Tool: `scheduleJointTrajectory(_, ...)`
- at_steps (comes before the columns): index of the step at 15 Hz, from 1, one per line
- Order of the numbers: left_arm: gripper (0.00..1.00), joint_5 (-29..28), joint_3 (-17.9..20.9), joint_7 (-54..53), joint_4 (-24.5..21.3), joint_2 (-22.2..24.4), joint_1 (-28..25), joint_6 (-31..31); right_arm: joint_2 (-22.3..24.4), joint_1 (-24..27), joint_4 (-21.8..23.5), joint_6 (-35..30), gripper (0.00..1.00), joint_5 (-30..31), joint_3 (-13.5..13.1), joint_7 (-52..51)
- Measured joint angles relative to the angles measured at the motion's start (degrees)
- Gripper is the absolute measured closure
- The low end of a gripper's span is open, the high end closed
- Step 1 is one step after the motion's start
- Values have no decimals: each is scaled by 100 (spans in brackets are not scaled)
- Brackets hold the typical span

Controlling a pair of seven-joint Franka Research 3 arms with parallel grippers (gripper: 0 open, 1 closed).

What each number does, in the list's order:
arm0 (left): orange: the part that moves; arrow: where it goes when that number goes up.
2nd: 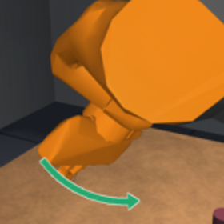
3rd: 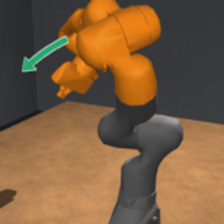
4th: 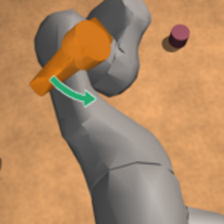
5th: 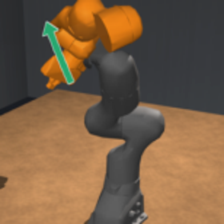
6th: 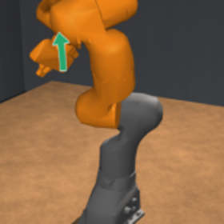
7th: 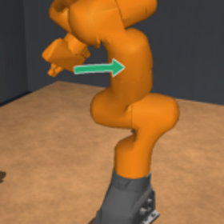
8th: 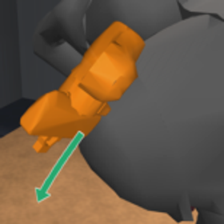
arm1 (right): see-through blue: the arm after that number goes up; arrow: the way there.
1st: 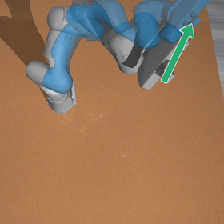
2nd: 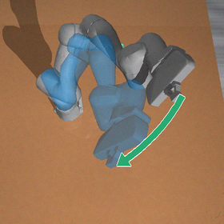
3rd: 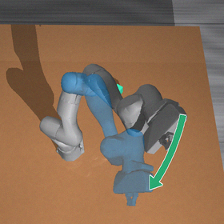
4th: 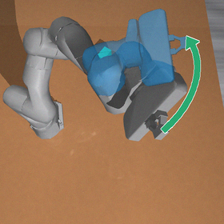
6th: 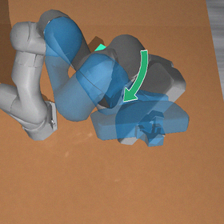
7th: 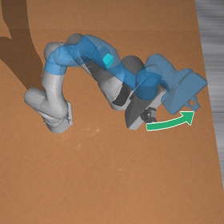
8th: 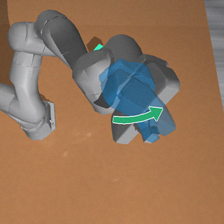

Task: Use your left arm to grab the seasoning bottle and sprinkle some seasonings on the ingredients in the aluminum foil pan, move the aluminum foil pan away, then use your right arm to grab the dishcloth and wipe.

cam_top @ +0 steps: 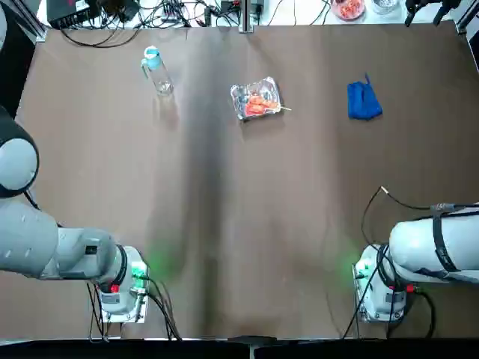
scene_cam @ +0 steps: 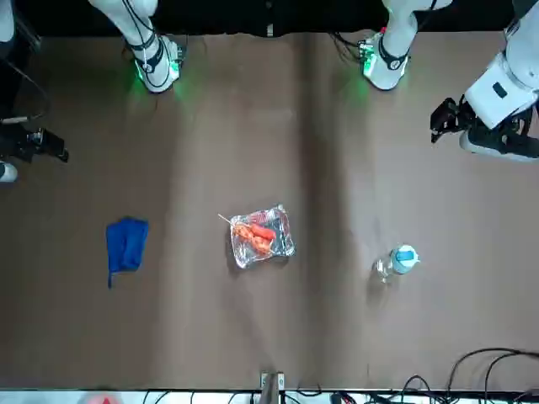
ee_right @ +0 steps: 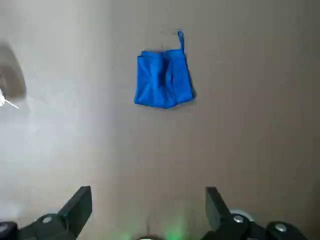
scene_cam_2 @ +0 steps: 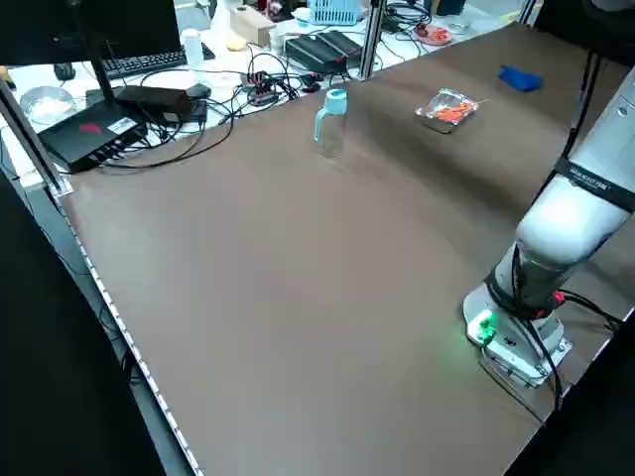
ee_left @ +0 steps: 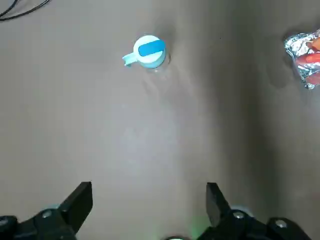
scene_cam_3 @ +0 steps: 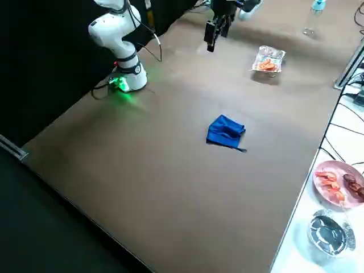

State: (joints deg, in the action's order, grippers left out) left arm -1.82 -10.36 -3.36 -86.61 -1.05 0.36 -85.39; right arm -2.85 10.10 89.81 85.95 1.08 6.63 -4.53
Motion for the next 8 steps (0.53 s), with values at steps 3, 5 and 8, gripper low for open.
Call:
scheduleJointTrajectory(3, 0, 22, 0, 10, -55, -1, -22, -20, 0, 0, 0, 0, 0, 0, 0, 0)
scheduleJointTrajectory(5, 0, 33, 5, 155, -65, -1, -110, -26, 0, 0, 0, 0, 0, 0, 0, 0)
scheduleJointTrajectory(8, 0, 35, 14, 473, -125, -78, -371, -79, 0, 0, 0, 0, 0, 0, 0, 0)
